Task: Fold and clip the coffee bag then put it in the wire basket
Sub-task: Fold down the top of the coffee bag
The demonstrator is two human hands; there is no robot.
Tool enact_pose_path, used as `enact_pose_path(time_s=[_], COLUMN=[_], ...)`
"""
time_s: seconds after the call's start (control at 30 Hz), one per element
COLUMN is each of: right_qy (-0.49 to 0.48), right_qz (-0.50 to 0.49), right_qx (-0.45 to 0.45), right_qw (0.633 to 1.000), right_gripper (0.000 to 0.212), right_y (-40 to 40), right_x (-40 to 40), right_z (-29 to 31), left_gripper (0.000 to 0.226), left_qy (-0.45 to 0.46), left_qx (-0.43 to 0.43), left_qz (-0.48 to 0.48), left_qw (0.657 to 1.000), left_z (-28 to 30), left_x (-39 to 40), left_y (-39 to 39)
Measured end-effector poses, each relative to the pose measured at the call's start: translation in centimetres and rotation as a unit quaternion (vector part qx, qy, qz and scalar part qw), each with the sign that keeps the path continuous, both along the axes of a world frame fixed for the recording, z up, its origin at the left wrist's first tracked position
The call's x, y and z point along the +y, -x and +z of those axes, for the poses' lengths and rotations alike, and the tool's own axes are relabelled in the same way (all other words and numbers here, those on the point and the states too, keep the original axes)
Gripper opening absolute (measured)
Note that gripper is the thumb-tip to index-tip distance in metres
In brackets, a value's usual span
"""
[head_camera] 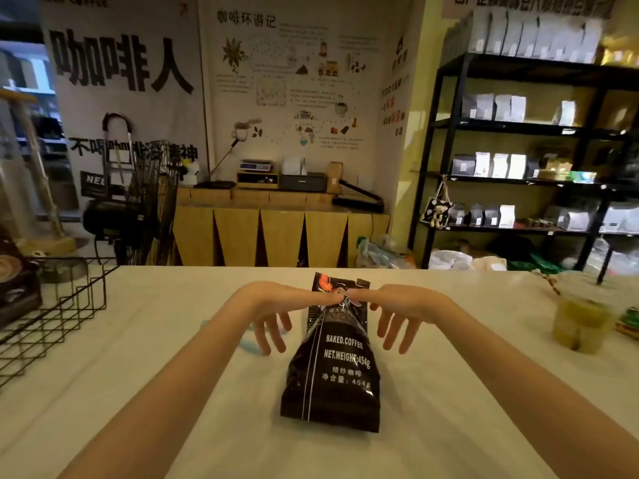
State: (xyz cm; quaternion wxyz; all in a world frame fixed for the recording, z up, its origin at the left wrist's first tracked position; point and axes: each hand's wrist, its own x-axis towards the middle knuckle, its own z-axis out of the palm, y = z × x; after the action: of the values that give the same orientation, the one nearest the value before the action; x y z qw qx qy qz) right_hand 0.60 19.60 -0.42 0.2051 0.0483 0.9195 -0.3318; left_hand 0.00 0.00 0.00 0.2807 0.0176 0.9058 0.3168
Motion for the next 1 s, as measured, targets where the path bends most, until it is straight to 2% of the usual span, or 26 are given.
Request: enact_pose_path(time_s=[0.13,0.27,0.4,0.7,0.77,0.9,0.93,1.0], right_qy=[0.041,0.112,0.167,0.165,0.159,0.174,0.178,0.175], right_qz=[-0.021,-0.052,-0.092,-0.063,-0.051,-0.048,-0.053,-0.052], right_qx=[-0.020,-0.021,-0.054,-0.023,0.016,0.131,0.160,0.221], right_qw=[0.999,0.992,0.980,0.984,0.986,0.975,0.969,0.958], right_gripper=[0.086,0.077,0.088,0.092,0.089,0.071,0.077,0.090], right_y=[-0.1,-0.2,-0.4,0.4,0.2,-0.5,-0.5,-0.7], right_x=[0.3,0.0,-0.2,-1.0,-1.0,-1.0,-1.1,-1.1], right_z=[-2.4,-3.8,-4.0,-2.9,-2.2,-0.7,-0.5,-0.2], left_gripper=[0.098,0.094,0.085,0.073,0.060,0.048,0.053,0.077], left_qy=[-0.009,-0.017,-0.012,-0.060,-0.085,-0.158,-0.169,-0.150], left_qx=[-0.043,-0.042,-0.033,-0.011,0.018,0.123,0.156,0.243], left_qz=[-0.017,-0.015,-0.022,-0.011,-0.016,-0.037,-0.040,-0.036], left_qw=[0.999,0.999,0.999,0.998,0.996,0.979,0.972,0.958], left_z=[-1.5,-2.9,-3.5,-2.8,-2.6,-2.3,-2.2,-2.1], left_x=[0.3,0.7,0.7,0.3,0.1,0.3,0.3,0.6], left_y=[-0.2,-0.1,-0.1,-0.3,-0.4,-0.6,-0.7,-0.7])
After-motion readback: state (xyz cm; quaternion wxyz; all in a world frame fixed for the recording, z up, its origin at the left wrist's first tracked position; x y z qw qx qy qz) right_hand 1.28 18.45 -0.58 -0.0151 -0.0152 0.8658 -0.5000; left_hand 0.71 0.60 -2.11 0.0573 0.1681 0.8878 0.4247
